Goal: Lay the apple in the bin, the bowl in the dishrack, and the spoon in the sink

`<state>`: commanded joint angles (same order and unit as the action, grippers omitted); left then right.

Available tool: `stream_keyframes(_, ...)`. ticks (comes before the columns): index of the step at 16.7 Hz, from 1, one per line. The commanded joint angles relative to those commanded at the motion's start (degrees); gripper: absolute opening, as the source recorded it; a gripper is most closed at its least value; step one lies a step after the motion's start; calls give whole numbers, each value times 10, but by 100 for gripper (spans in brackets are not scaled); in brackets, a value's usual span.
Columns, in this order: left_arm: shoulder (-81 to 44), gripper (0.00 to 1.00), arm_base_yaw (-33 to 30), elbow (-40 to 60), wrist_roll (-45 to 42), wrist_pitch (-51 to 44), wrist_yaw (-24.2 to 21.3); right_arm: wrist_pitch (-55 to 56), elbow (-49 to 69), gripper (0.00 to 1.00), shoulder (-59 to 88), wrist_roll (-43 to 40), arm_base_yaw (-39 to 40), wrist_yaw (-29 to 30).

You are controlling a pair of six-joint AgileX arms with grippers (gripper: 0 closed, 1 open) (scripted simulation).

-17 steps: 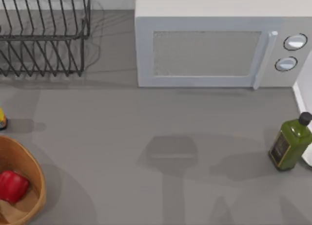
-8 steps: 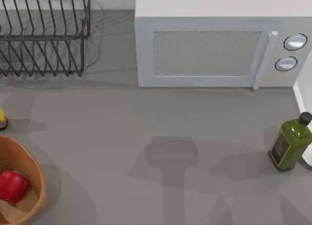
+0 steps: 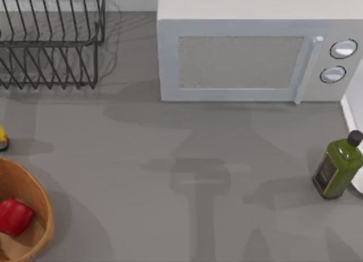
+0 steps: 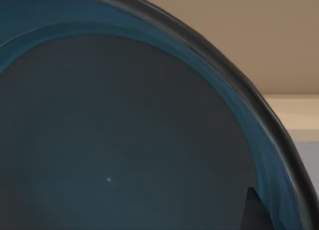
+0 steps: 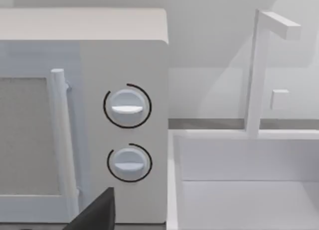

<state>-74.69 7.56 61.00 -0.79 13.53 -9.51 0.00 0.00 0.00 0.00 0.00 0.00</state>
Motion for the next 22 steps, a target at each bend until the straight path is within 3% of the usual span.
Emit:
stream_keyframes(7,-216,0,-27,-54,-1,294,25,0,0,100,0,0,0,0)
stream_keyframes(14,-259,0,-37,-81,-1,340,35,0,0,100,0,0,0,0)
stream_keyframes(22,-259,60,-37,-81,-1,340,35,0,0,100,0,0,0,0)
